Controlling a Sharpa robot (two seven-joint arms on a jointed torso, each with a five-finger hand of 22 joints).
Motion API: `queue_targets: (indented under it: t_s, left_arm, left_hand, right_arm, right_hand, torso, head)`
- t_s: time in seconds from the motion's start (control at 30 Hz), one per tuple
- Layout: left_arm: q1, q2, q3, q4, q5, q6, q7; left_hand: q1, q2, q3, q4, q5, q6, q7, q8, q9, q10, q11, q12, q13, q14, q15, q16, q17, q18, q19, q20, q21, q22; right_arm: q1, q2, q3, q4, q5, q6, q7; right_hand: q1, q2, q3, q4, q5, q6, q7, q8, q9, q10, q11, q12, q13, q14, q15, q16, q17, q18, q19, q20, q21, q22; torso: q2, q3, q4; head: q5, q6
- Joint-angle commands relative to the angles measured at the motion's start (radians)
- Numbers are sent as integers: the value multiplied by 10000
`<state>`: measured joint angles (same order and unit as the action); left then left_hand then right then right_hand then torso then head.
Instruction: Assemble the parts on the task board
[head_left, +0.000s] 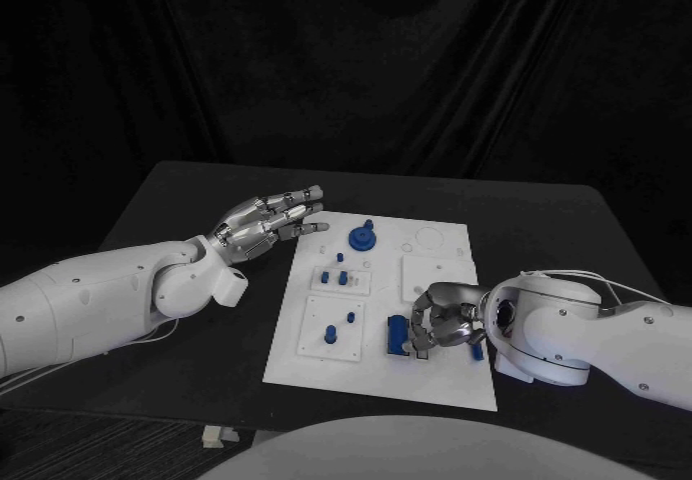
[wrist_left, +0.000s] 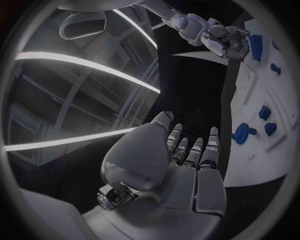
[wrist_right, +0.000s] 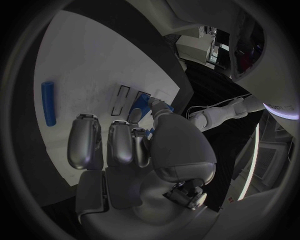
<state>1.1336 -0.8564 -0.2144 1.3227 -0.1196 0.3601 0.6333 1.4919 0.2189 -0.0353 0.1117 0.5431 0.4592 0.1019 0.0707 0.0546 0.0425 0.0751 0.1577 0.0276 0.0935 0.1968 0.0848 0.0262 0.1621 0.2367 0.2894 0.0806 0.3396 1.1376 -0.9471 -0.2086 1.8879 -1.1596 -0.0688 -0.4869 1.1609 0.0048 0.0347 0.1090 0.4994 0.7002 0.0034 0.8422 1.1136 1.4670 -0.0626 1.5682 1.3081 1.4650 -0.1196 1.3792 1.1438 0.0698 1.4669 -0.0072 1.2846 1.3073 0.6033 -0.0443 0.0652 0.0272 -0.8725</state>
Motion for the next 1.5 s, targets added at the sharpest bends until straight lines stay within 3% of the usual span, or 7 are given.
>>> queue_targets:
  t_s: [0.03,0.27,0.53,0.73,1.03,1.2,1.5]
  left_arm:
    - [-15,3,10,18,66,141,92]
    - [-20,4,10,15,66,151,86]
    - [-26,5,10,13,66,164,73]
    - [-29,-8,10,16,66,167,60]
    - [-33,-25,10,14,66,178,46]
    - [-35,-46,10,13,66,172,37]
    - [-37,-39,10,-13,67,127,-1]
  left_hand:
    - [-94,-35,52,9,66,-30,35,25,-13,-11,25,-4,0,-15,49,33,9,-2,87,16,35,-9]
    - [-94,-35,52,9,66,-30,35,25,-13,-11,25,-4,0,-15,49,33,9,-2,87,16,35,-9]
    - [-94,-35,52,9,66,-30,35,25,-13,-11,25,-4,0,-15,49,33,9,-2,87,16,35,-9]
    - [-100,-39,84,-10,68,-34,44,26,-13,-13,35,-2,0,-4,66,49,12,-11,88,17,37,-15]
    - [-100,-39,84,-10,68,-34,44,26,-13,-13,35,-2,0,-4,66,49,12,-11,88,17,37,-15]
    - [-100,-39,84,-10,68,-34,44,26,-13,-13,35,-2,0,-4,66,49,12,-11,88,17,37,-15]
    - [-106,-41,105,-21,69,4,53,35,-8,-5,45,24,5,0,77,56,13,-18,97,17,40,-11]
  right_arm:
    - [-29,2,5,-44,-126,-151,-7]
    - [-65,45,5,-90,-132,5,-49]
    - [-190,119,5,-159,-135,297,-110]
    - [-298,126,5,-195,-184,251,-59]
    - [-323,-207,7,-51,-219,-309,226]
    - [-50,-779,8,231,172,-818,604]
    - [896,-1662,7,443,316,-441,269]
  right_hand:
    - [52,35,64,2,77,56,-39,-51,-13,1038,-68,26,2627,399,-66,-10,-26,-65,218,-68,-32,1787]
    - [408,-96,444,-288,-161,165,-41,-180,-43,1038,-74,26,2627,397,-75,-12,-27,-67,220,-80,-28,1789]
    - [71,-271,152,-192,-3092,401,-14,-40,180,1038,-45,26,2627,399,-48,-13,-35,-68,223,-54,-32,1789]
    - [-139,-325,-202,-39,-4278,392,-14,22,340,1038,-41,26,2627,405,-44,-1,-17,-68,227,-46,-25,1793]
    - [-411,-538,-524,225,-4507,400,-41,39,414,1038,-65,26,2627,412,-64,25,28,-74,235,-65,1,1801]
    - [-685,-360,-779,1015,-4474,847,243,-2267,-1919,1038,179,26,2627,428,128,82,98,-91,248,85,37,1811]
    - [-1732,40,-1019,1752,-3814,2393,369,-4481,-4461,1038,277,26,2627,452,207,224,286,-121,296,173,274,1868]
  torso:
    - [6,-1,3]
    - [1,-4,11]
    - [-1,-2,6]
    - [5,-1,2]
    - [6,0,1]
    - [6,3,-1]
    - [-6,-1,-6]
  head:
    - [7,-1]
    - [-6,-1]
    - [-3,-1]
    - [6,-1]
    - [22,-1]
    - [22,-1]
    - [-38,-1]
